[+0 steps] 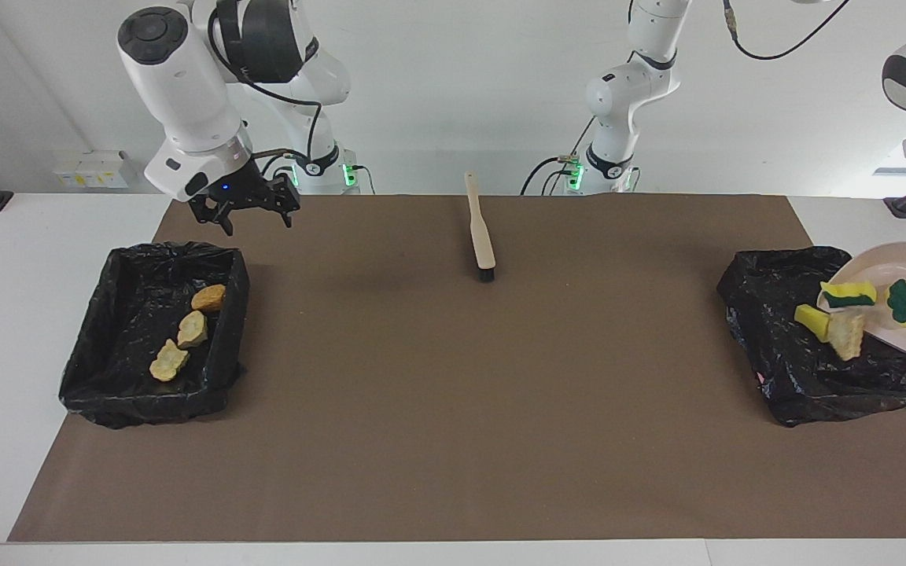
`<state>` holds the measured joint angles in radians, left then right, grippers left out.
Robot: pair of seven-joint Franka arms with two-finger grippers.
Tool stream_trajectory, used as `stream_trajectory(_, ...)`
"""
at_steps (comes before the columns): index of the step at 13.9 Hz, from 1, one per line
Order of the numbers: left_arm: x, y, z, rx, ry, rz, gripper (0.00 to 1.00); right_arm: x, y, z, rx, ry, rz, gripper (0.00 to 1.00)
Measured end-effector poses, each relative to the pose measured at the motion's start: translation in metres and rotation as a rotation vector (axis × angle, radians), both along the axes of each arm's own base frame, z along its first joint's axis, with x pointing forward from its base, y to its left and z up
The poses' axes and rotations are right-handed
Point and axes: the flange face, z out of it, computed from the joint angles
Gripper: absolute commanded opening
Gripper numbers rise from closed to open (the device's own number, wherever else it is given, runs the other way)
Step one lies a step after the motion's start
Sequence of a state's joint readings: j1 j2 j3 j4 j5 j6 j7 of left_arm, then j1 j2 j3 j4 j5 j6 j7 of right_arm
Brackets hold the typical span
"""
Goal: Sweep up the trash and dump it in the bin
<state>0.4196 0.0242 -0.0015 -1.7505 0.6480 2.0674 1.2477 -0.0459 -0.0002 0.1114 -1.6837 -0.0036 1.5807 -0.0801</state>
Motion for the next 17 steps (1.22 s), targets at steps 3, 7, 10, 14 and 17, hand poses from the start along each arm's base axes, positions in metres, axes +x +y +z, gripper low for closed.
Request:
stream_trajectory(3,-0.001,0.003,0.002,0.052,0.062,-0.060,0.00,0.001,-0.026,0.001,0.000,-0.003,-0.047,1.00)
stream_trajectory(7,0.005,-0.006,0.005,0.132,0.134,-0.141,0.00,0.001,-0.046,0.002,0.013,-0.003,-0.087,1.00)
stream_trajectory(10,0.016,-0.026,0.016,0.228,0.254,-0.302,0.00,-0.003,-0.052,0.013,0.023,-0.024,-0.101,1.00)
stream_trajectory(14,0.022,-0.039,0.021,0.239,0.260,-0.342,0.00,-0.018,-0.044,0.041,0.028,-0.068,-0.119,1.00)
stream_trajectory(17,0.030,-0.060,0.024,0.235,0.213,-0.341,0.00,-0.018,-0.041,0.041,0.028,-0.067,-0.114,1.00)
